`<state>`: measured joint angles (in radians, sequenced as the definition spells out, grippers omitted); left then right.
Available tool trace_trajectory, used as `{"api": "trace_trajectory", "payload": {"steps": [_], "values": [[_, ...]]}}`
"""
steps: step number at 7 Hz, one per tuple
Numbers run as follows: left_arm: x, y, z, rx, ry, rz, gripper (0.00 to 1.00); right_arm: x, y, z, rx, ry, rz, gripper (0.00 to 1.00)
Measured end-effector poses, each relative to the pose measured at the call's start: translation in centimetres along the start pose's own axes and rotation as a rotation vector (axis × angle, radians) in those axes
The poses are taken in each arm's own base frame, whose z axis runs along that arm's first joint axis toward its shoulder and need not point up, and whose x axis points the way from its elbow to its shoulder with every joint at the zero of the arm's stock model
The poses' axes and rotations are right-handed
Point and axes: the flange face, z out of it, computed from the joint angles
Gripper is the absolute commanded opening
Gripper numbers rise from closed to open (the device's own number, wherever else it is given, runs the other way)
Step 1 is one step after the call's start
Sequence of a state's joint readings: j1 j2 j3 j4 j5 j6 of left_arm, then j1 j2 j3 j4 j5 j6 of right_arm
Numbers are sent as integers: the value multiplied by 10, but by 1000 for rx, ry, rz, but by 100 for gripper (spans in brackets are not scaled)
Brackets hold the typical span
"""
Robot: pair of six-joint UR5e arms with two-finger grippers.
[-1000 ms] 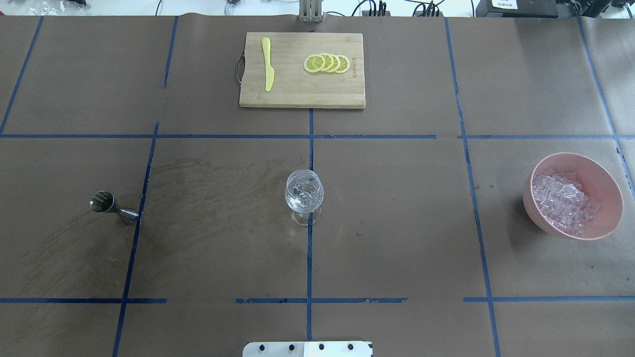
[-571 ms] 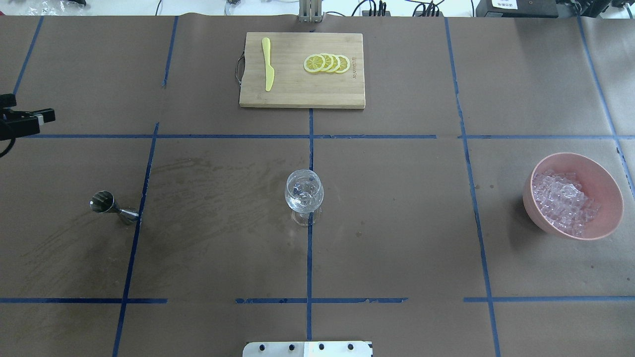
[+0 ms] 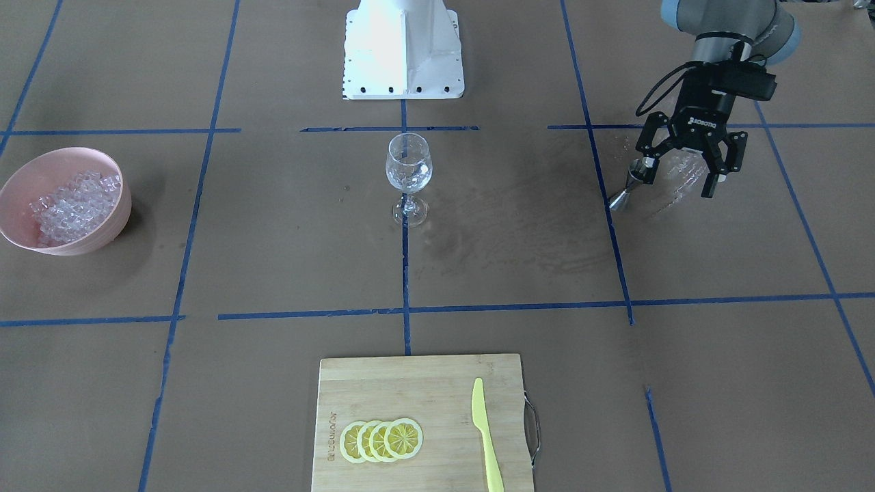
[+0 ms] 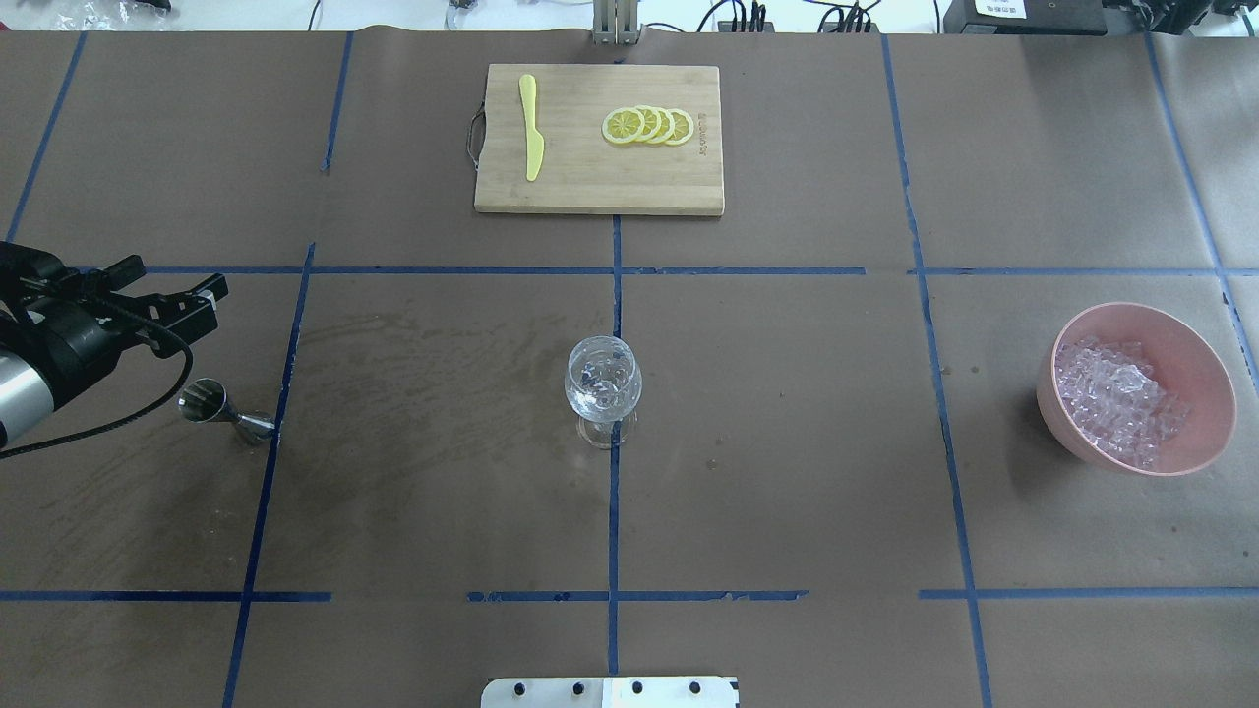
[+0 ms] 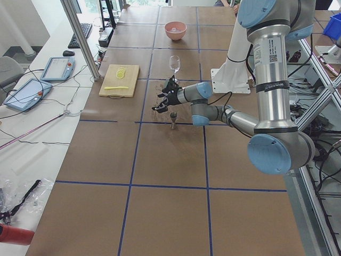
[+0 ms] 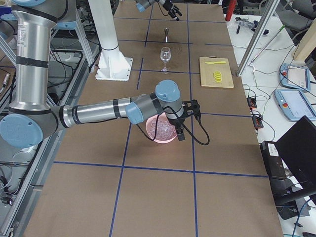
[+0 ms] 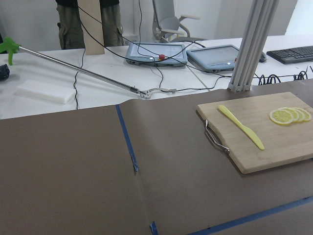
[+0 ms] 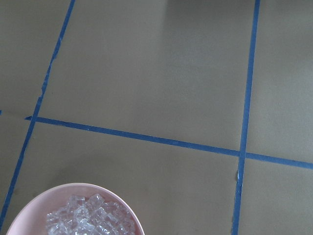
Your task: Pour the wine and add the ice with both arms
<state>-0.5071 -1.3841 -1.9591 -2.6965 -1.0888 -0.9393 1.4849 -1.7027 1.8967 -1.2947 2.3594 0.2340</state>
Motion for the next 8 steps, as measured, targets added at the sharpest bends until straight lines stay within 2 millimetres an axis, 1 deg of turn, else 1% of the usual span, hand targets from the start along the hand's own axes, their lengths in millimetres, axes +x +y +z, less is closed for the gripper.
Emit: {"api": "trace_trajectory", "payload": {"steps": [1, 3, 5, 6, 8], "values": [[6, 18, -2, 34, -34, 11, 100, 0, 0, 0, 0, 0, 0, 100], [11, 57, -1, 86, -97, 44, 100, 0, 0, 0, -1, 0, 1, 100], [18, 92, -4, 114, -119, 30, 100, 0, 0, 0, -1, 0, 0, 100], [20, 105, -6, 122, -124, 21, 100, 0, 0, 0, -1, 0, 0, 100], [21, 124, -7, 135, -134, 19, 100, 1, 1, 0, -1, 0, 0, 100]]}}
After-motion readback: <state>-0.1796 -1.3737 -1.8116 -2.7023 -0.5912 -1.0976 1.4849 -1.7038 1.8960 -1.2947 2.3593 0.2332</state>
